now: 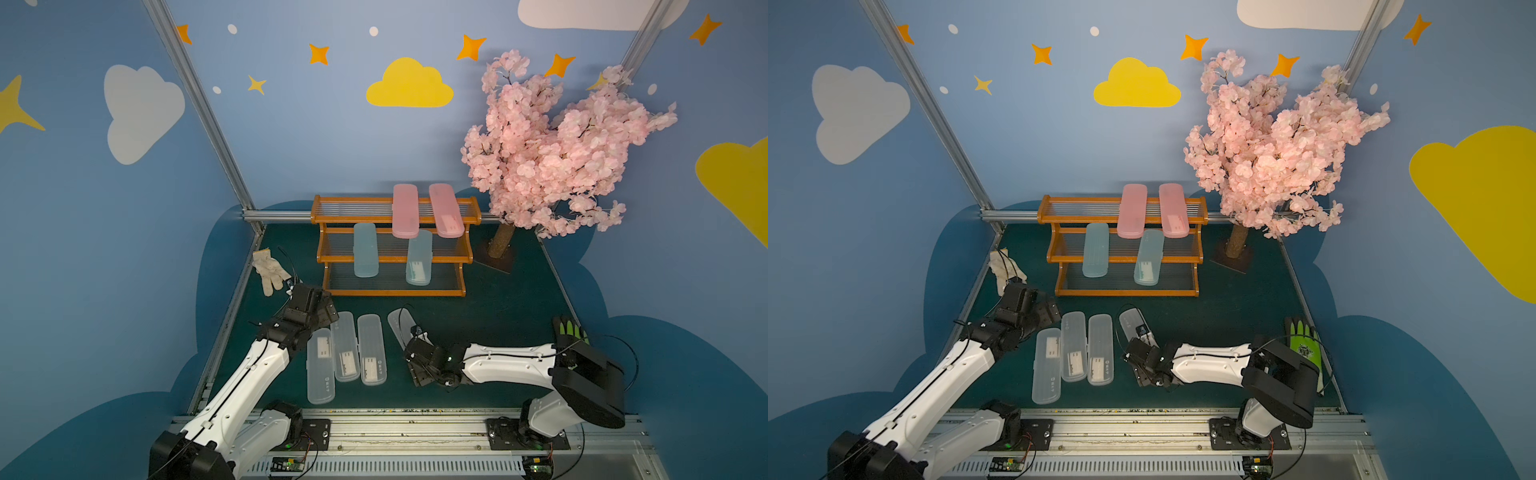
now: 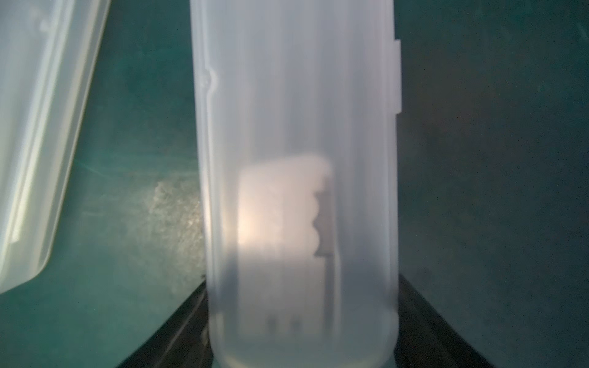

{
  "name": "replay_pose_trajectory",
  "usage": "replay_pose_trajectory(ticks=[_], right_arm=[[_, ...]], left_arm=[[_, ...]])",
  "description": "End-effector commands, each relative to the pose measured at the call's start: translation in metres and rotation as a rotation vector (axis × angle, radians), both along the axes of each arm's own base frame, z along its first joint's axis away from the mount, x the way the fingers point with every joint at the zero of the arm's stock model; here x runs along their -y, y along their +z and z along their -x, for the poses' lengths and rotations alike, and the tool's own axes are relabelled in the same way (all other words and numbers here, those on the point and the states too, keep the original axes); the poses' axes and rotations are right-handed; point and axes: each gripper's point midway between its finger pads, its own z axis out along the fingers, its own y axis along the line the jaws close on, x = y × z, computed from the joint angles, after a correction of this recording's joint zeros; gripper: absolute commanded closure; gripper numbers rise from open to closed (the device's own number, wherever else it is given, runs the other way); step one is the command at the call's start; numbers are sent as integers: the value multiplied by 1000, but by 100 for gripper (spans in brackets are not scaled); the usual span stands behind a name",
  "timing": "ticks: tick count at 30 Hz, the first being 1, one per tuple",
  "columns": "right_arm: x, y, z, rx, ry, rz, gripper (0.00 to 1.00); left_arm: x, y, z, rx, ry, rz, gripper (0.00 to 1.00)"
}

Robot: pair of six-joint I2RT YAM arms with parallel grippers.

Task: Place the pencil cases on the shelf according to color
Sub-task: Pick up the pencil case from the center of the board, then place the pencil case on the shelf.

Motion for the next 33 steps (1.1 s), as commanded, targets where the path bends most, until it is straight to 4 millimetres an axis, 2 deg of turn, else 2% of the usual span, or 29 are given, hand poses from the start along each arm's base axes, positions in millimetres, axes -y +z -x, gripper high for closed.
replay_pose_trajectory(ticks=[1,4,5,11,18,21,23,24,26,30,33], right_arm=[[32,-11,2,30,-55,94,41],[39,11,0,73,-87,59,45],[50,11,3,77,-95,67,45],[76,45,2,129,-158,10,44],[81,68,-17,104,-183,-125,41],[77,76,-30,71,-184,-174,41],[74,74,-38,39,-182,-188,40],[68,81,-47,37,-182,-213,40],[61,82,-60,7,-190,-237,40],[58,86,-89,21,-244,-241,42],[63,86,-112,63,-298,-219,44]], left_arm=[[8,20,-10,49,-27,-21,0],[12,22,-12,50,-37,-25,0],[13,23,-12,52,-38,-23,0],[11,26,-9,70,-32,-23,0],[11,33,-8,101,-31,-10,0],[14,32,-8,95,-40,0,0],[13,28,-7,87,-39,2,0],[13,27,-6,88,-39,3,0],[13,24,-5,87,-38,3,0],[11,23,-3,83,-37,-5,0],[9,21,-3,84,-34,-16,0]])
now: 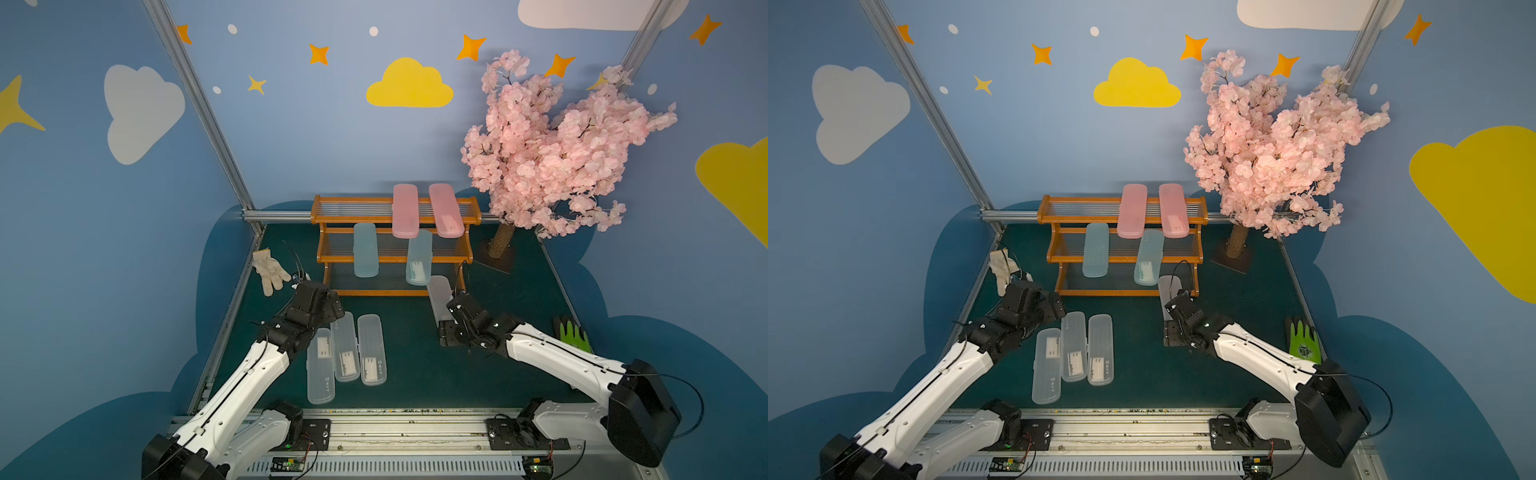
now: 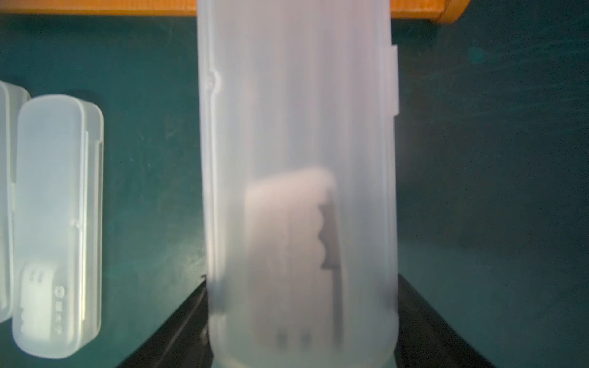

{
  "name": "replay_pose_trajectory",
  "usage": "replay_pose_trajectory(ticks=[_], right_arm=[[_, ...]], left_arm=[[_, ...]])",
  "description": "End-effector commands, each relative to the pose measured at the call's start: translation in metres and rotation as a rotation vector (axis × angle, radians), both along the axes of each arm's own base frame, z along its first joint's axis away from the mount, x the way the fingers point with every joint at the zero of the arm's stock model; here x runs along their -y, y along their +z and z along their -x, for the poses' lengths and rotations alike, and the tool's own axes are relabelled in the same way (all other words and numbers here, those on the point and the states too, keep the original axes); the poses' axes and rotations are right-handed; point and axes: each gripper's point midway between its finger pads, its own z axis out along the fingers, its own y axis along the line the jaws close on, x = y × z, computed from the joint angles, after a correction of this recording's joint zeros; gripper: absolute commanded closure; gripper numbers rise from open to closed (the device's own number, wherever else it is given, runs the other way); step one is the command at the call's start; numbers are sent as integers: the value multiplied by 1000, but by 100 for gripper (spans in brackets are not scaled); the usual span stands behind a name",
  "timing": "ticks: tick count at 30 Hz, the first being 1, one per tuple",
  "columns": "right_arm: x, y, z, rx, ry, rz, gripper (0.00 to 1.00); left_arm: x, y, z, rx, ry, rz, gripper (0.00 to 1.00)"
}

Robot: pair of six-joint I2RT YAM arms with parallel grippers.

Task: Place the pencil cases on the shelf according to color
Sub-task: Place the pencil case on the shelf.

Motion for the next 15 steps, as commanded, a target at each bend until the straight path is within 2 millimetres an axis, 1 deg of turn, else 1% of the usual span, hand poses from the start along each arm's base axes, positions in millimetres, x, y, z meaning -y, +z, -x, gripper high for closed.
replay_pose_trajectory(ticks=[1,6,9,12,13,14,15], right_arm=[[-5,12,-30,71,-35,-15,44],[-5,3,-59,87,-74,-13,44],[-6,-6,-74,63,-85,-6,46],[-12,-14,-88,29,-66,-8,46],[-15,-15,-94,26,-62,-10,44],[-16,-19,-97,13,-54,-2,37],[-17,-20,-99,4,-56,2,28]], left_arm=[[-2,0,1,15,-1,-14,0],[-1,-7,0,5,-5,-16,0],[0,-14,0,-15,-9,-21,0],[0,-22,1,-39,-7,-22,0],[0,-24,2,-43,-5,-19,0],[0,-27,3,-49,-4,-15,0],[0,-30,4,-51,-2,-12,0]])
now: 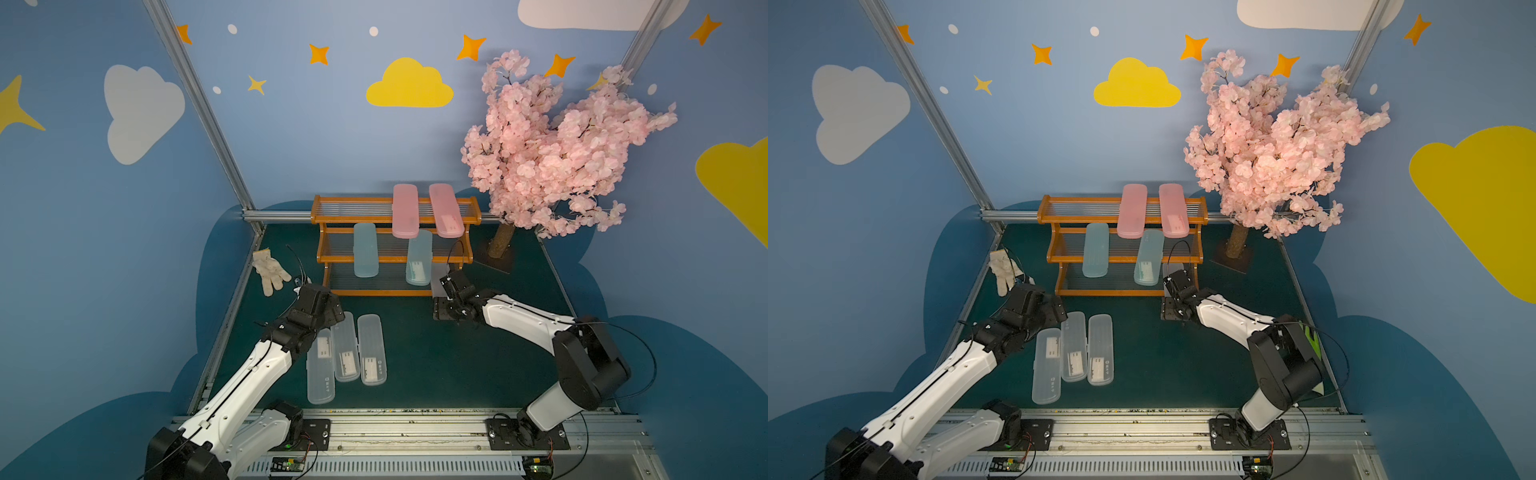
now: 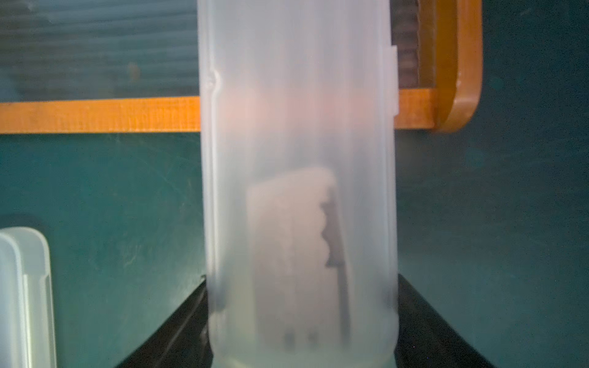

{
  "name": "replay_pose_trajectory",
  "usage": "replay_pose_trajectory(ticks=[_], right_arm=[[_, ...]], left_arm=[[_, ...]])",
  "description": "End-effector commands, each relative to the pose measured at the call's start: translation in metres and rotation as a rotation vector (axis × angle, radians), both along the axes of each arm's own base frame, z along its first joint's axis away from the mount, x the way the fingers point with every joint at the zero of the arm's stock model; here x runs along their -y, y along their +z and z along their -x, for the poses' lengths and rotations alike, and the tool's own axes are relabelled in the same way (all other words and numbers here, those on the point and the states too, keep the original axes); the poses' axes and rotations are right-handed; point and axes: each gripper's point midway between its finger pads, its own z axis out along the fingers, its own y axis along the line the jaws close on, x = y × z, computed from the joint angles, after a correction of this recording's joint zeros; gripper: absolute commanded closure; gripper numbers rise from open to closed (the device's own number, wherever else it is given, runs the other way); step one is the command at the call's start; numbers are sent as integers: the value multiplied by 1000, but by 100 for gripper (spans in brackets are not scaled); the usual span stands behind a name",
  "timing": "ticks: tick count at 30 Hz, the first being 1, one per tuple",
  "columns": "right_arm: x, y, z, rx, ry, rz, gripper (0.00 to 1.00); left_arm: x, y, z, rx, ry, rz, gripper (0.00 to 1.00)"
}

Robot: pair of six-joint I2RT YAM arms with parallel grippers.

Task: Place the pencil cases on the shelf according to color
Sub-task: Place the pencil case on the shelf.

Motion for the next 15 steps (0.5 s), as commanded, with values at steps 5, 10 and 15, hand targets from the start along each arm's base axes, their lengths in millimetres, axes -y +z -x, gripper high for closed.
replay_pose_trajectory(ticks=[5,10,15], right_arm=[[-8,6,-19,0,-1,-7,3],[10,32,-6,58,-48,-2,1],[25,52,23,81,-43,-51,1]], left_arm=[[0,-14,7,-17,1,13,0],[-4,-16,11,-27,8,-3,0],[-11,-14,16,-2,24,-22,0]])
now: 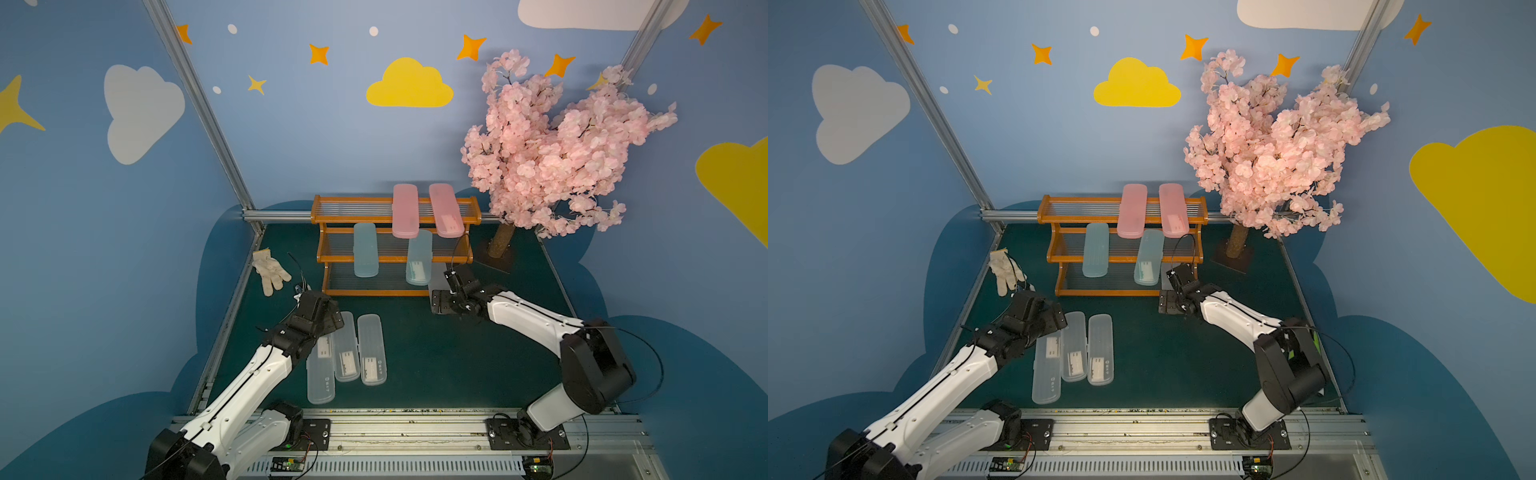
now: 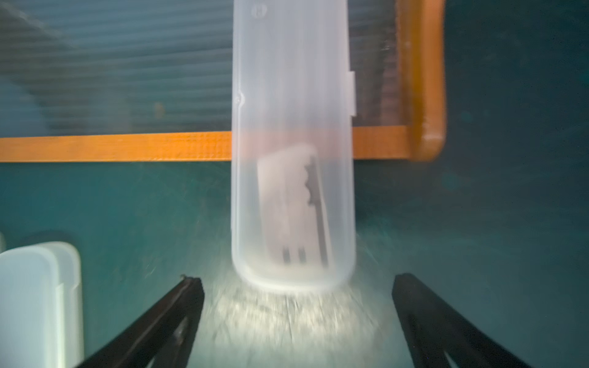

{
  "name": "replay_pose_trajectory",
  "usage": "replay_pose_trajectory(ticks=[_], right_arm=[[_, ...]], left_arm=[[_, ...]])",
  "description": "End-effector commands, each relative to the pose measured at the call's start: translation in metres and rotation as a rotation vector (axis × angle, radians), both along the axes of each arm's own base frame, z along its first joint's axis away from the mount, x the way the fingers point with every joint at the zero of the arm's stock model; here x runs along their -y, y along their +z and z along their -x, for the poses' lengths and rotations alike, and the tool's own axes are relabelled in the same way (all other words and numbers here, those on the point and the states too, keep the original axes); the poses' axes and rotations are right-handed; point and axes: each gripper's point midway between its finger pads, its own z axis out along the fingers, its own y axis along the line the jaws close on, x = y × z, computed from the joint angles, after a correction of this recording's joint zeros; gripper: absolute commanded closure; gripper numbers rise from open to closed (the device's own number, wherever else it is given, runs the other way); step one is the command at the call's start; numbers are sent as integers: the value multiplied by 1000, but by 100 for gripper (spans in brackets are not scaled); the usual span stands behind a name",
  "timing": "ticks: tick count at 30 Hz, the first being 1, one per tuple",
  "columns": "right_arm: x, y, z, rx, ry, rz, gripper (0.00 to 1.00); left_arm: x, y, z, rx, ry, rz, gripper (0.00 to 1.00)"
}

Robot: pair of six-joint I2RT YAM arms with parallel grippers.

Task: Place the pencil cases on the shelf according to color
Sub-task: Place the pencil case on the shelf.

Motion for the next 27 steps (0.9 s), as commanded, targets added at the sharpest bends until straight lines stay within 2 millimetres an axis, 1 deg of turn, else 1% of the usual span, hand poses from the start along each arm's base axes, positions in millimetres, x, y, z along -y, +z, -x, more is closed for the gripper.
replay_pose_trajectory(ticks=[1,3,5,7,9,13,15,18,21,27], right_arm=[[12,9,21,-7,-13,-16,1],[16,5,33,-25,-6,-27,3],[18,-6,42,-42,-5,-36,8],[20,-21,48,-64,-28,-52,19],[15,-33,50,-84,-14,-71,30],[-3,-52,43,-116,36,-103,49],[-4,-63,36,-123,7,-106,54],[-8,-76,22,-106,-11,-109,58],[-7,-82,8,-84,-40,-96,59],[-9,-78,-19,-57,-58,-94,59]], left_arm=[[-6,0,5,17,16,-18,0],[-8,-1,6,23,18,-18,0],[-7,-3,7,22,17,-12,0],[-5,-8,7,11,14,-1,0],[-3,-14,8,-4,11,5,0],[0,-19,7,-22,9,18,0],[1,-20,6,-25,8,21,0],[1,-19,7,-24,9,24,0],[1,-20,8,-26,9,29,0],[0,-24,11,-28,11,27,0]])
